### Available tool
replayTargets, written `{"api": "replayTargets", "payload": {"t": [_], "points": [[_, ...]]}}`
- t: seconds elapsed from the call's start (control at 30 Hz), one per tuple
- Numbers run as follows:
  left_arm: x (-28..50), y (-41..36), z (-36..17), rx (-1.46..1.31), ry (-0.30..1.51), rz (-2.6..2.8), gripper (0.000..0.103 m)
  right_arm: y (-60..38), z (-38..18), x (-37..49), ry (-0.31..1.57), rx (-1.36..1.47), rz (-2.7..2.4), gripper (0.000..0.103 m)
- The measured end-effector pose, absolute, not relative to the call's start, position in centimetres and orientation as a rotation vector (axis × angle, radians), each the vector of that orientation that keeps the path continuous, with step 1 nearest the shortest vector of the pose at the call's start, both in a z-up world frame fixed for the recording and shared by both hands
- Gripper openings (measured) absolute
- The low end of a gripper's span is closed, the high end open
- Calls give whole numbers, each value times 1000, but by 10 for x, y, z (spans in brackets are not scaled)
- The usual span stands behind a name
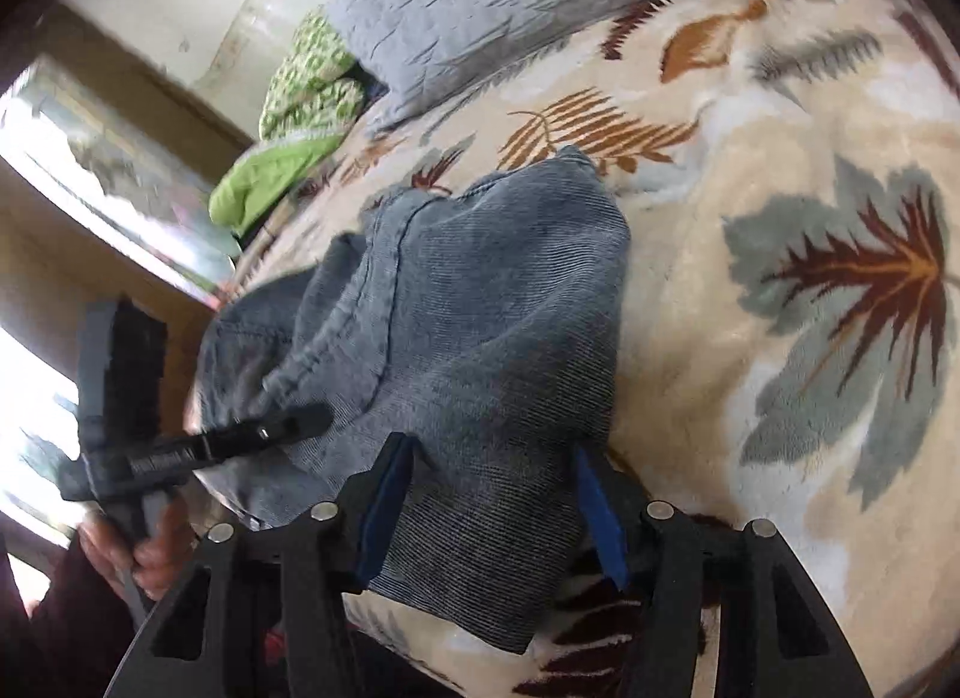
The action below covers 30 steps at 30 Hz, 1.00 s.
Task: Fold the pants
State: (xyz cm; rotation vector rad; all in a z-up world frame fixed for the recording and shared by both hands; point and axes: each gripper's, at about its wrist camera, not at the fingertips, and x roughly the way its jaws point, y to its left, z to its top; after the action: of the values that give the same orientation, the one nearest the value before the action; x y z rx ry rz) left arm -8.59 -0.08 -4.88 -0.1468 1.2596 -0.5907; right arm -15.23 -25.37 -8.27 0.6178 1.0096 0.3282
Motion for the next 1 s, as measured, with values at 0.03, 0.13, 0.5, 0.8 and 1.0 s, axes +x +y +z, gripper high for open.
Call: {"api": "replayTargets", "payload": {"t": [0.03,0.13,0.5,0.8,1.0], "points": [[-86,-2,-47,-148,1256,-588,14,-256,-80,-153,989,620,320,59],[-85,-4,-44,-151,1251,-581,13,-259,-70,-155,942,637,336,59],[-58,1,-62,-302,1332,-441,26,-229,-77,-152,1023,501,380,59],[-77,-5,-40,-288,1252,-446,11,-249,-78,-158,1003,555,386,56],[-113,2,-22,-245,1175,-427,13,-265,-71,-164,963,582,347,56]]}}
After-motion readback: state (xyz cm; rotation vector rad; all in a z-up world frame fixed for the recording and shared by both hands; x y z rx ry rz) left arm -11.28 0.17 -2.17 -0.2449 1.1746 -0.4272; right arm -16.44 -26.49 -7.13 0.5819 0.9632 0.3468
